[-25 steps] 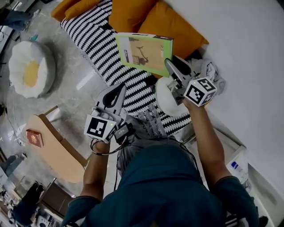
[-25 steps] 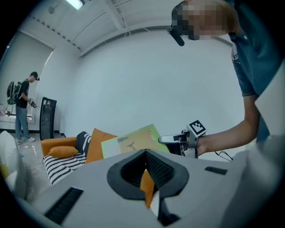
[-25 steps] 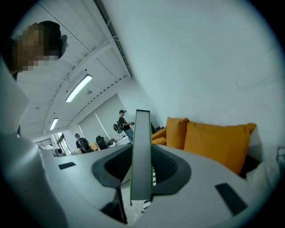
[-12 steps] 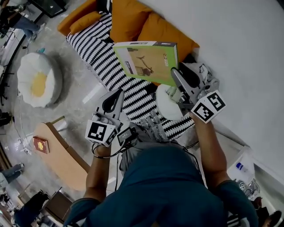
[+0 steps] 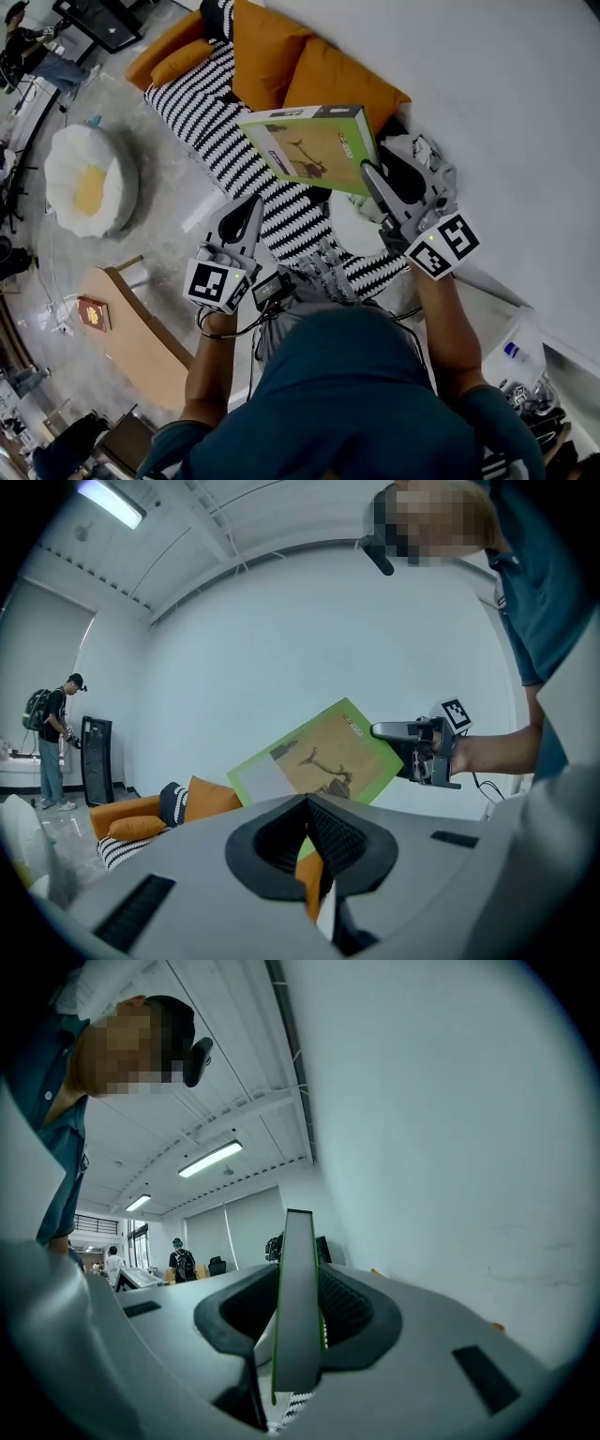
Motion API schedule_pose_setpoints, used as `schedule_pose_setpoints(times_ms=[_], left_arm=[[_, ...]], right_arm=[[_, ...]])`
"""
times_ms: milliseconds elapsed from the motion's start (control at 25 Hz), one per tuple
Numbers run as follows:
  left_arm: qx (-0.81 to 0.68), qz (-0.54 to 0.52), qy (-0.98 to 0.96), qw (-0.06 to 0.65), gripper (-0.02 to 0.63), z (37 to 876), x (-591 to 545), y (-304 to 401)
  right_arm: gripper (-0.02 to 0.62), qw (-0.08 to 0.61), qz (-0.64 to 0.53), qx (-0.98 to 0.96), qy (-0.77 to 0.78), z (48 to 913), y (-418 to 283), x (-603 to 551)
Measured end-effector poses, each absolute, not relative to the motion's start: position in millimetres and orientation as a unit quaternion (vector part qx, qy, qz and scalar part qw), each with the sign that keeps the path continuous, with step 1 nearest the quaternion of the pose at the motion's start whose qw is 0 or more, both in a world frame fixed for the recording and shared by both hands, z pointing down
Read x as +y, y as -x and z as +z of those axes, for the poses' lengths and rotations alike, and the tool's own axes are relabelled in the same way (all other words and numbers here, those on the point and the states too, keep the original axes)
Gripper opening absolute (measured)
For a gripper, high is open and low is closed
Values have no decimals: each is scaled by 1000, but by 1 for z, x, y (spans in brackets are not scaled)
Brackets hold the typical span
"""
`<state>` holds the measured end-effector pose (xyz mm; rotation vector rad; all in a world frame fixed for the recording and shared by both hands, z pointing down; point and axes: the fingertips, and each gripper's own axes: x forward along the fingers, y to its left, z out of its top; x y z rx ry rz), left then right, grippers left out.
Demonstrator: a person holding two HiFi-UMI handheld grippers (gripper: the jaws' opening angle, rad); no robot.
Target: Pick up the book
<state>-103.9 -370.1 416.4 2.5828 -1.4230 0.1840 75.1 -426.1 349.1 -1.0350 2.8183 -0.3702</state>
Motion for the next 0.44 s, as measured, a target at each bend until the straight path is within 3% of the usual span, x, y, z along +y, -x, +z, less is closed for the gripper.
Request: schedule_pose_setpoints(times_ms=[440], left_arm=[[-481, 65, -869, 92, 2, 413, -372, 101]], right_arm=[[140, 68, -108, 934, 334, 331, -77, -421]])
